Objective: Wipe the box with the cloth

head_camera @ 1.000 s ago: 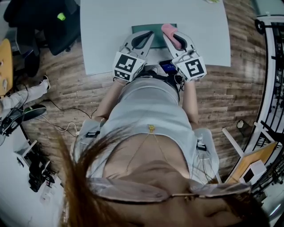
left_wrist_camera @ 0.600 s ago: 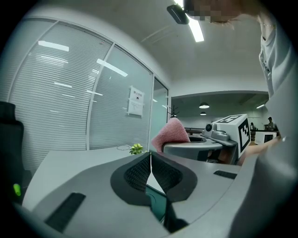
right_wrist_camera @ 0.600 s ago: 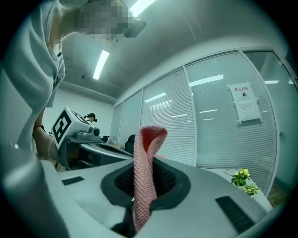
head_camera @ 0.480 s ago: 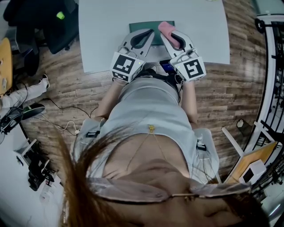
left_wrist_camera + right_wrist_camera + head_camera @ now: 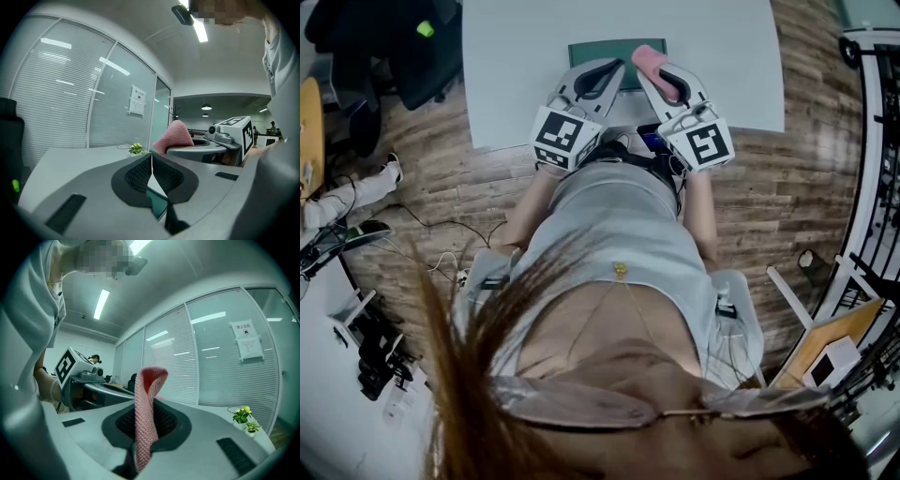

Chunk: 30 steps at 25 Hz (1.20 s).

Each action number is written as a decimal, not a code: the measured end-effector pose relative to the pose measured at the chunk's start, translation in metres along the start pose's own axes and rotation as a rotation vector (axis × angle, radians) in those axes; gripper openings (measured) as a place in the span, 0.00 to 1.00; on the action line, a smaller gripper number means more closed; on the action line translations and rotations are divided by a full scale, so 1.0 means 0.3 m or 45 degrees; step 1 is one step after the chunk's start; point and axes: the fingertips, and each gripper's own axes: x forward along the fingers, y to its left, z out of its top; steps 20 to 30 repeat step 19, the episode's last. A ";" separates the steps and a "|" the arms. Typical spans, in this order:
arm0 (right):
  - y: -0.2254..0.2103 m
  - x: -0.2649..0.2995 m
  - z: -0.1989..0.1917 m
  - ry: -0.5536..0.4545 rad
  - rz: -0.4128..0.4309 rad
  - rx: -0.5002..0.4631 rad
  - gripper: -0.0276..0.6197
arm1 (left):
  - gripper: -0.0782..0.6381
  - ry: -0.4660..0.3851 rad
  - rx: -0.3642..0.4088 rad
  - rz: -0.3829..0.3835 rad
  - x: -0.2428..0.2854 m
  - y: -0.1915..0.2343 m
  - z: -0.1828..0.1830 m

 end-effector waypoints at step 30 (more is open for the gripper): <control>-0.006 -0.031 -0.017 0.007 0.006 0.020 0.10 | 0.16 0.013 0.006 0.013 0.014 -0.037 -0.014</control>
